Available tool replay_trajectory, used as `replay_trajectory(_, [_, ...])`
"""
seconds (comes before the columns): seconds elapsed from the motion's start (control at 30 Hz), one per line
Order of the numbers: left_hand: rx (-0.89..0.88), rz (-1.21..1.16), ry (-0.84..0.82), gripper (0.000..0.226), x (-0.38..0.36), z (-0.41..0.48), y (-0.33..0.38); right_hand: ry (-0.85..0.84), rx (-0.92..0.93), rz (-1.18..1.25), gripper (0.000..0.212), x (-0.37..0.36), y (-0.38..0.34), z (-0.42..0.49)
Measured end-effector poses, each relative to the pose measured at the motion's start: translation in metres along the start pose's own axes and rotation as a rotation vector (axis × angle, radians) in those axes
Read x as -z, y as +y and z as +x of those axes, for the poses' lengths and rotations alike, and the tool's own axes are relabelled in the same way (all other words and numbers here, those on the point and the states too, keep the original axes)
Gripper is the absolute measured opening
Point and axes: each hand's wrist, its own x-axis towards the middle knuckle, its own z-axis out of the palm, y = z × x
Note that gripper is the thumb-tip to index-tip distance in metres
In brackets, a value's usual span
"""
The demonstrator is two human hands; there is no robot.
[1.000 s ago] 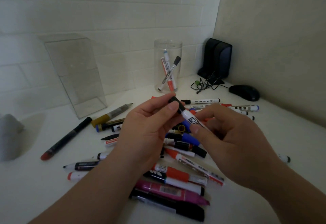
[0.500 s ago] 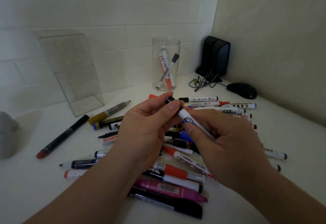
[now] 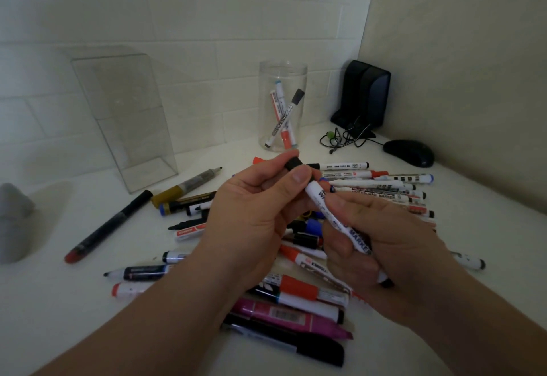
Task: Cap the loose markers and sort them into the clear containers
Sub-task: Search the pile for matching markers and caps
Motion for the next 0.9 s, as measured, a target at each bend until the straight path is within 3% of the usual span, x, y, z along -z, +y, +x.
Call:
replay_trajectory(0.1, [-0.003, 0.103, -0.075, 0.045, 0.0, -0.003, -0.002, 0.04, 0.121, -0.128, 0.013, 0.001, 0.001, 0.003])
replay_trajectory(0.2, [0.009, 0.068, -0.085, 0.039, -0.001, -0.001, -0.002, 0.085, 0.225, -0.306, 0.015, 0.003, 0.002, 0.004])
replay_trajectory(0.4, [-0.006, 0.047, -0.12, 0.036, 0.001, 0.003, -0.001, 0.104, 0.262, -0.42, 0.016, 0.006, 0.0, 0.004])
replay_trajectory(0.5, [-0.048, 0.075, -0.072, 0.031, 0.002, 0.003, -0.002, 0.113, 0.282, -0.507, 0.024, 0.006, -0.001, 0.002])
replay_trajectory(0.7, [-0.115, 0.104, -0.029, 0.032, 0.0, 0.002, -0.002, 0.192, 0.436, -0.869, 0.008, 0.0, -0.008, -0.005])
replay_trajectory(0.9, [-0.138, 0.033, 0.028, 0.018, 0.001, 0.004, 0.006, 0.302, 0.618, -1.19, 0.013, 0.004, -0.002, -0.006])
